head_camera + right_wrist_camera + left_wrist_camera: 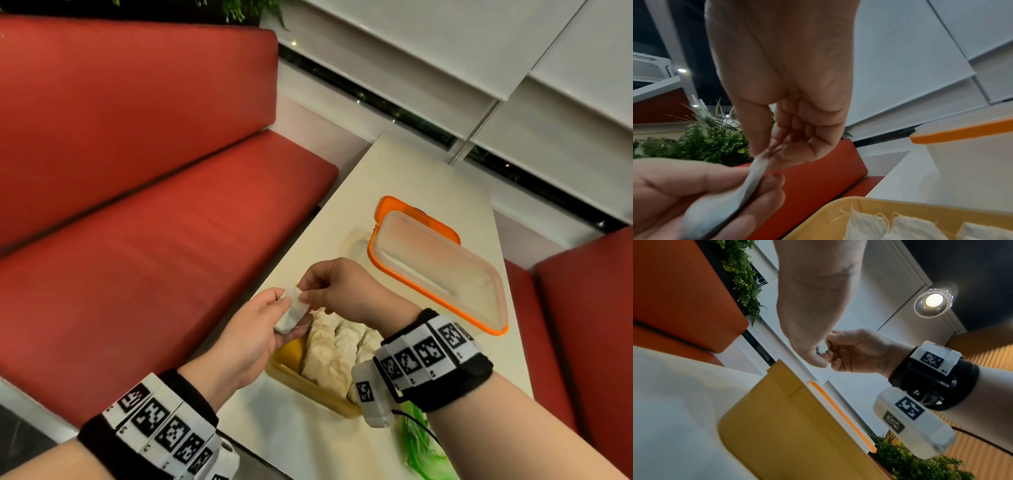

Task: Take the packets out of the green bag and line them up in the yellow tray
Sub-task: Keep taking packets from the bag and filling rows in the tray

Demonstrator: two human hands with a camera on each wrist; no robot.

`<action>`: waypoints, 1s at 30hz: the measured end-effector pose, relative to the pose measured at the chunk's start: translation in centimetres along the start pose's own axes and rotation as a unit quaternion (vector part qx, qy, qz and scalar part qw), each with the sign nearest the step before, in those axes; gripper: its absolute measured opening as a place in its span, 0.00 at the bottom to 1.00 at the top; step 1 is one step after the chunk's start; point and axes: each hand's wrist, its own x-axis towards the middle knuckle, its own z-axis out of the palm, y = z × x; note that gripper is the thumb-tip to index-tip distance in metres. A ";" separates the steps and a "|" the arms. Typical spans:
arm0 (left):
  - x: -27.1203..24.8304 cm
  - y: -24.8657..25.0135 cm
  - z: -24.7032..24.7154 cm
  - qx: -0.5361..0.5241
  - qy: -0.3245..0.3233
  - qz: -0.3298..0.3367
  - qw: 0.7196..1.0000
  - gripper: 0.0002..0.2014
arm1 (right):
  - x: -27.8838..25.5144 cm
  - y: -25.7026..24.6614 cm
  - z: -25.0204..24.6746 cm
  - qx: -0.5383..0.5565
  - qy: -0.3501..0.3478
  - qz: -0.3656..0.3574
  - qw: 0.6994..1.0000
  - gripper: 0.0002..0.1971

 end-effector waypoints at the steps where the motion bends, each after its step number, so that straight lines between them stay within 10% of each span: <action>1: 0.0 0.0 0.2 0.011 0.000 0.006 1.000 0.10 | 0.0 0.1 0.0 -0.011 0.014 -0.011 1.000 0.03; 30: -2.1 1.1 -2.5 0.126 0.072 0.058 0.988 0.07 | 4.3 4.5 3.9 -0.300 0.022 0.096 0.949 0.07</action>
